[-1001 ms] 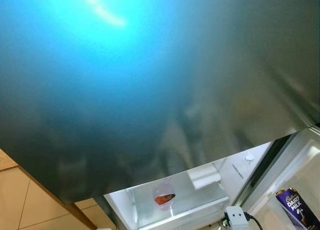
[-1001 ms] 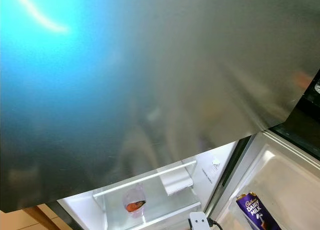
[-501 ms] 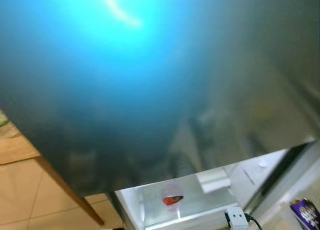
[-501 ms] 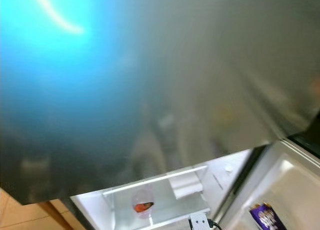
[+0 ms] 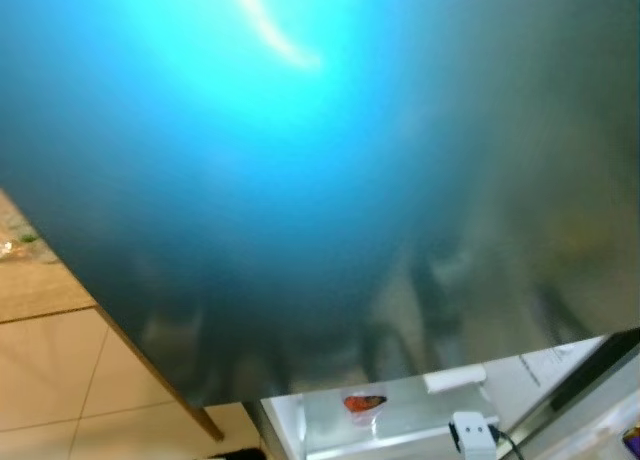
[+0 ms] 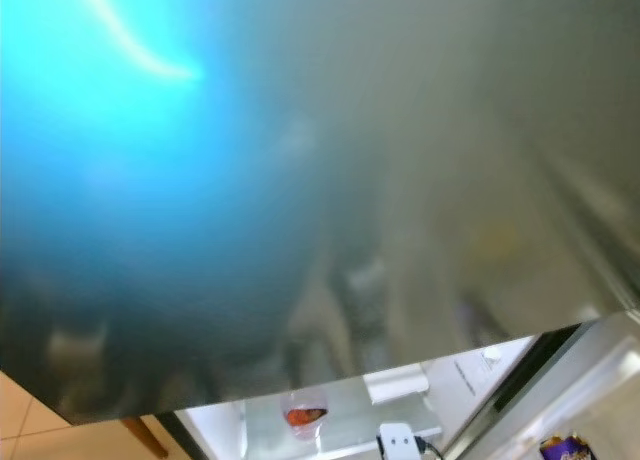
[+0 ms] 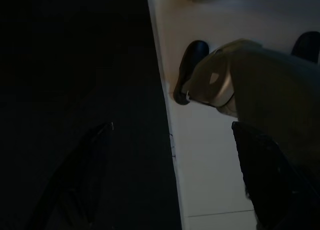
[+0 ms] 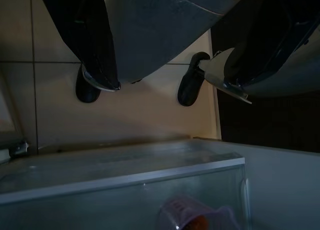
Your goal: Restocking fridge
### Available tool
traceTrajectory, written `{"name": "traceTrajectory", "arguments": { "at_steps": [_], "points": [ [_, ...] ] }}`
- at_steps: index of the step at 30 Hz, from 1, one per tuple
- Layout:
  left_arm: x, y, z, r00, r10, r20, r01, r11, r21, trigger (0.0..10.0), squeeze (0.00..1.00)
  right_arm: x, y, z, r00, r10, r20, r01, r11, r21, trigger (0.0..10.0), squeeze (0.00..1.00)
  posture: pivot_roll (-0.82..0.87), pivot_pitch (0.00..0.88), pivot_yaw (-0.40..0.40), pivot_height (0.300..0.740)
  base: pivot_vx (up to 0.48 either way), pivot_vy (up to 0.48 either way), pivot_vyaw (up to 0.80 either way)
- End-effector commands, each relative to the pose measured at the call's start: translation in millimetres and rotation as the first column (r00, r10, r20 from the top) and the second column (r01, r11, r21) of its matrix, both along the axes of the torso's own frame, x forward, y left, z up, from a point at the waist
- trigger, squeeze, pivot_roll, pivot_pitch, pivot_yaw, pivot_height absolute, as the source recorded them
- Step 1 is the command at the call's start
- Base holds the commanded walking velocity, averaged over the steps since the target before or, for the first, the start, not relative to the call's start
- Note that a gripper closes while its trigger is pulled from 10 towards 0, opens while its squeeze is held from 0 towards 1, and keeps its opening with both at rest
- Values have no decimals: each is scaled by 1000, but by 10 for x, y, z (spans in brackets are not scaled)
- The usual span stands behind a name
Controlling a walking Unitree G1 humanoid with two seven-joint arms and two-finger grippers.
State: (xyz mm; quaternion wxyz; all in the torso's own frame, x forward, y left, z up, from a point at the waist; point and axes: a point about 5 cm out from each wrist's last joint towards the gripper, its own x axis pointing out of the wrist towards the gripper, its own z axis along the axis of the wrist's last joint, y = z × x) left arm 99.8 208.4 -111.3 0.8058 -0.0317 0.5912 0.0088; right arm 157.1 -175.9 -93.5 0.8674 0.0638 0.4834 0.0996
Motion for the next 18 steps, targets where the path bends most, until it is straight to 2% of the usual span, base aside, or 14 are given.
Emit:
{"name": "traceTrajectory", "arguments": {
  "at_steps": [1,8,18],
  "points": [
    [-33,-23,-11,1000,0,-9,0,1000,-13,10000,0,-22,-2,-10,1000,-21,-10,21,1000,9,10000,0,-13,6,17,740,0,0,0],
    [-28,-25,-10,1000,-2,-7,2,1000,-15,10000,0,-19,11,-6,1000,-8,-5,8,1000,23,10000,0,-13,5,18,740,0,0,0],
    [-13,-22,-5,1000,7,1,-7,1000,-22,10000,0,-18,13,-6,1000,-13,-3,13,1000,24,10000,0,-12,5,18,740,0,0,783]
  ]
}}
